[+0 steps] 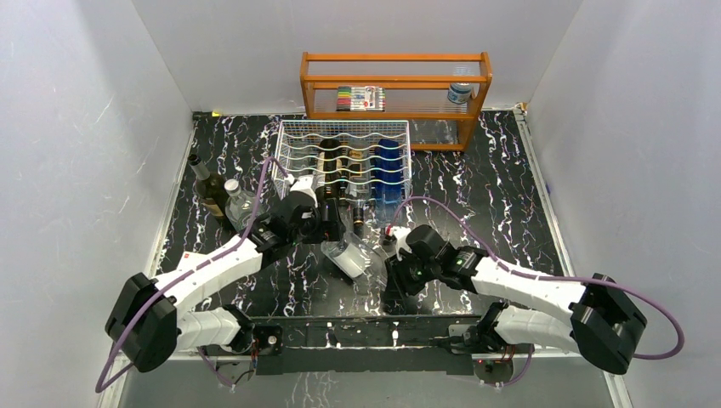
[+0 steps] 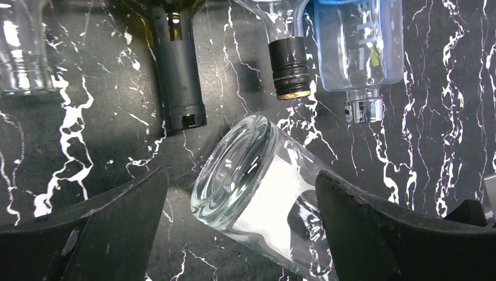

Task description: Put the wine bottle on the wine rack

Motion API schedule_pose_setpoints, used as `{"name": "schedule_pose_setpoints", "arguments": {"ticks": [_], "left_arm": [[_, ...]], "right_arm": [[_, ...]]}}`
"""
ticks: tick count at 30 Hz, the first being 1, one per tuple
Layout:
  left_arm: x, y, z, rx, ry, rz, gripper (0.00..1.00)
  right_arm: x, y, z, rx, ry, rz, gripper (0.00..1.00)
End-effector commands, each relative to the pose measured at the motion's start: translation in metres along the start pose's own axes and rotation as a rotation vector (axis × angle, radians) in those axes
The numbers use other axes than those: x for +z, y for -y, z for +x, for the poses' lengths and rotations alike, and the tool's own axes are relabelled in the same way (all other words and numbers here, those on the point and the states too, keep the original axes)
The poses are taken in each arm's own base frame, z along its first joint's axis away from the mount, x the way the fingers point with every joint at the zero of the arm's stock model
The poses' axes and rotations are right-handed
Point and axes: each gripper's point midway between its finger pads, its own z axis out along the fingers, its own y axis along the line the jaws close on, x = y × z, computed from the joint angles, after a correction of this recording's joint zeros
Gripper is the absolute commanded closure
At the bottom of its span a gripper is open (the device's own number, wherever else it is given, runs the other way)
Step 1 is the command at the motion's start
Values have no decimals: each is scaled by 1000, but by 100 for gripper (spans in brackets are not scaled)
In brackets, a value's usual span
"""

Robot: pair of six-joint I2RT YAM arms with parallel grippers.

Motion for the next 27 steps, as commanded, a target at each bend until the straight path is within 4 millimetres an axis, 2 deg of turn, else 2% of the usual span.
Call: {"name": "schedule_pose_setpoints", "arguments": {"ticks": [1,4,7,11,16,19,27], "left_arm": [[4,18,-6,-15,-42,106,8],[7,23,-1,-35,-82,157,20],[7,31,4,-54,-117,209,27],[4,32,19,-63,-176,235,29],[8,23,29,-69,-205,208,36],[9,22,35,-73,-224,213,40],[10,17,45,-69,-260,199,41]], "right_arm": [[0,-1,-11,-6,14,36,77],[2,2,-6,-2,1,50,73],[4,5,-5,6,-6,63,72],[5,8,-2,7,-27,105,66],[6,7,-4,1,-31,119,54],[10,13,-6,-4,-33,155,51],[22,18,-21,-90,44,230,39]]}}
